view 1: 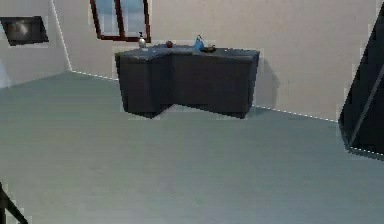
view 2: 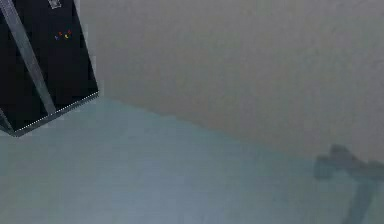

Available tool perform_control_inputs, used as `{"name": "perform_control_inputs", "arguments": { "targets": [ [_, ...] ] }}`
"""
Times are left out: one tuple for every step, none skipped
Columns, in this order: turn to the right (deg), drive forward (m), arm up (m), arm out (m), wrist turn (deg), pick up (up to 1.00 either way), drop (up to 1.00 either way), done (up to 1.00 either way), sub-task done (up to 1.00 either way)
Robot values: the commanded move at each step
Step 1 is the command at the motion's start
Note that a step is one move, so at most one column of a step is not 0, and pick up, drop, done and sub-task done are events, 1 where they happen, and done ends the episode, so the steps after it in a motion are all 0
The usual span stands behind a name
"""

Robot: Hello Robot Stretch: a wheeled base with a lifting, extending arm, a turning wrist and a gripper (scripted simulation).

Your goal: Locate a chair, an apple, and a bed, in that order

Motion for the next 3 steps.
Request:
{"name": "perform_control_inputs", "arguments": {
  "targets": [
    [0.0, 1.00, 0.00, 0.00, 0.0, 0.00, 0.00, 0.00, 0.00],
    [0.0, 1.00, 0.00, 0.00, 0.0, 0.00, 0.00, 0.00, 0.00],
    [-9.0, 0.00, 0.00, 0.00, 0.0, 0.00, 0.00, 0.00, 0.00]
  ]
}}
